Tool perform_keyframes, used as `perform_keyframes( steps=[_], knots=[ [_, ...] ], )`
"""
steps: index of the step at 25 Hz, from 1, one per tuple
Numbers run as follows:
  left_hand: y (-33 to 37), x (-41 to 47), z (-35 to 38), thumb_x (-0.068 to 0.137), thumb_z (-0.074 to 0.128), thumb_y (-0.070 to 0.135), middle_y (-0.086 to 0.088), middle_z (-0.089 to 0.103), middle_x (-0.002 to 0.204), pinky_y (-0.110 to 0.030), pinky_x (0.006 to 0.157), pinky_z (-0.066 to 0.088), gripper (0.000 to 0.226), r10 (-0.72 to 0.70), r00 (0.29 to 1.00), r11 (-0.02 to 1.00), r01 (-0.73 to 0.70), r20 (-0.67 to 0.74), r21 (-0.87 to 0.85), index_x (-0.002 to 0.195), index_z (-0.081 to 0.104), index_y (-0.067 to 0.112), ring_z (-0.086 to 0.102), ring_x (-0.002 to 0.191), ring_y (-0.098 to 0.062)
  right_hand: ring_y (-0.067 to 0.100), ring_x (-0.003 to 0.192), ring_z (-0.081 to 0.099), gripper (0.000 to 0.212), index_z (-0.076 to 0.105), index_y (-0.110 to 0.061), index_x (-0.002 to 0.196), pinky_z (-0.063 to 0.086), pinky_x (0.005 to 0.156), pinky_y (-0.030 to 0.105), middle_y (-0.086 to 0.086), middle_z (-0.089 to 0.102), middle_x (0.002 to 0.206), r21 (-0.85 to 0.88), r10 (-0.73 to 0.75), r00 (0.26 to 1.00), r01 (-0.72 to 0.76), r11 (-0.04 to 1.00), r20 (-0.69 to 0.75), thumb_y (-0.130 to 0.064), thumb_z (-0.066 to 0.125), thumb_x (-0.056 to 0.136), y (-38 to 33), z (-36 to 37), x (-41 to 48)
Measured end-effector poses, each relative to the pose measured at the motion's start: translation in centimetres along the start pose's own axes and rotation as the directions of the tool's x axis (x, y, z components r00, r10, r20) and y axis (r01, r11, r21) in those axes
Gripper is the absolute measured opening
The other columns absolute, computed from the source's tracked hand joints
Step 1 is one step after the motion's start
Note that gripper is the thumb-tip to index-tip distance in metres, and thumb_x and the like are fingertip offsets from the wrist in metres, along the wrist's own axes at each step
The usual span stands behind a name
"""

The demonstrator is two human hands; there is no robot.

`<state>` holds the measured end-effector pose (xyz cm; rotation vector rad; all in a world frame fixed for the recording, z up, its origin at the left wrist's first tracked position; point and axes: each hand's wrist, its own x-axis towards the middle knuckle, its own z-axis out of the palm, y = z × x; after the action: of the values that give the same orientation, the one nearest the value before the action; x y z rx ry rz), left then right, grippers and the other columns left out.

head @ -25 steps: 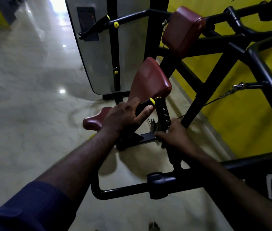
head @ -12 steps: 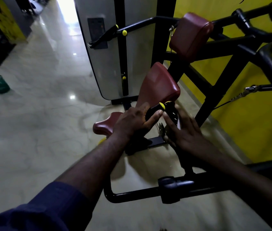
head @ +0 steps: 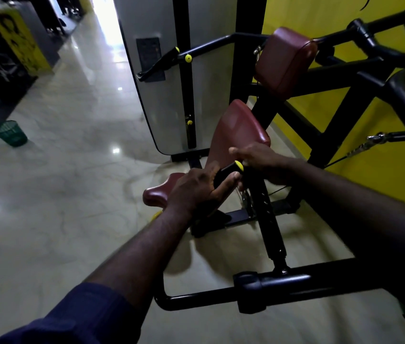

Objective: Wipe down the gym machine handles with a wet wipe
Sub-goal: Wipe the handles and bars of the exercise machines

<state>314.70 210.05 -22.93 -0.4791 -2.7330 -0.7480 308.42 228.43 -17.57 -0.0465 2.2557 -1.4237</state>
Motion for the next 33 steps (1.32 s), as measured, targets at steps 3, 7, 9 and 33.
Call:
perform_keyframes(
  steps=[3,7,9,33],
  knots=[
    [-0.2,0.1,0.3,0.09,0.021,0.086,-0.004,0.064,0.074,-0.035,0.06,0.048,0.068,0.008,1.0,1.0,-0.008,-0.009,0.029,0.091,0.049,0.024,0.064,0.071,-0.03,0.026,0.047,0.053,0.042,0.055,-0.006,0.078,0.053,0.053,0.033,0.014,0.054,0.062,0.634,0.16,0.967,0.001,0.773,-0.196,-0.039,0.051,0.105,3.1,2.2,-1.8],
    [-0.2,0.1,0.3,0.095,0.031,0.078,-0.005,0.067,0.077,-0.039,0.063,0.051,0.059,0.017,0.999,1.0,-0.017,-0.034,0.01,0.095,0.054,0.024,0.066,0.076,-0.03,0.02,0.08,0.057,0.034,0.048,-0.011,0.114,0.04,0.067,0.032,0.008,0.058,0.102,-0.532,-0.394,0.85,0.166,0.83,-0.35,-0.031,0.067,0.094,6.4,3.5,-2.5],
    [-0.2,0.1,0.3,0.096,0.031,0.077,-0.005,0.068,0.079,-0.042,0.067,0.053,0.059,0.013,0.999,1.0,-0.013,-0.033,0.009,0.098,0.057,0.024,0.067,0.079,-0.029,0.027,0.094,0.054,0.025,0.057,-0.009,0.107,0.037,0.071,0.034,0.013,0.056,0.109,-0.798,-0.527,0.844,0.246,0.55,-0.103,-0.014,0.07,0.087,4.4,2.3,-1.8],
    [-0.6,-0.2,-0.1,0.098,0.032,0.076,-0.005,0.063,0.078,-0.037,0.062,0.045,0.053,0.053,0.998,0.997,-0.05,0.041,-0.062,0.098,0.049,0.026,0.068,0.079,-0.034,0.024,0.078,0.067,0.05,0.039,-0.012,0.12,0.056,0.067,0.036,0.004,0.069,0.09,-0.45,-0.201,0.784,-0.111,0.886,-0.588,-0.017,0.074,0.086,6.8,7.2,-6.6]
  ],
)
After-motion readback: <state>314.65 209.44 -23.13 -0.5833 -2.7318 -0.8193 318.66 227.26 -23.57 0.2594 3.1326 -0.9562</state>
